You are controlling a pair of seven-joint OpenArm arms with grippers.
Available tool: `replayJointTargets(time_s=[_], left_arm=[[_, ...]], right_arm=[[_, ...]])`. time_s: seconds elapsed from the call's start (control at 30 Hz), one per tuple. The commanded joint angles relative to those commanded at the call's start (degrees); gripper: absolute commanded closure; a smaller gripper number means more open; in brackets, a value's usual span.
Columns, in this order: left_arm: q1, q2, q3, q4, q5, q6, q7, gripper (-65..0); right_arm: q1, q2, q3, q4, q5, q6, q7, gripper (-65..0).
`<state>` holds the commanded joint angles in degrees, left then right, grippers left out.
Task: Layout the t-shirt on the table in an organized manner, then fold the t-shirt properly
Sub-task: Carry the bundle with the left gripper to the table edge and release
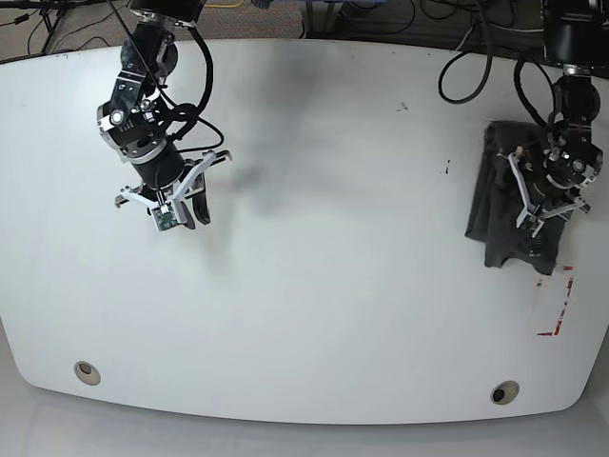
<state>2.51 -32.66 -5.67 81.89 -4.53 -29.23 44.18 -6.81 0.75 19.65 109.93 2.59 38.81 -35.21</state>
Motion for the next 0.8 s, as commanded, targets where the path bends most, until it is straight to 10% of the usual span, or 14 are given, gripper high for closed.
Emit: replayJointTargets(time_s=[0.23,0.8], left_arm=[[-0.18,-4.57,-2.90,-9.05,-0.09,-4.04,-2.46,-36.4],[0.97,-11.69,-3.08,-19.16,-0.53,-4.22,-8.88,-36.4]], right_arm=[[-0.18,0.00,0.26,1.14,0.00,0.26,0.00,-12.2],[-1.76,0.00,0.18,2.02,-0.09,0.26,0.00,-12.2]])
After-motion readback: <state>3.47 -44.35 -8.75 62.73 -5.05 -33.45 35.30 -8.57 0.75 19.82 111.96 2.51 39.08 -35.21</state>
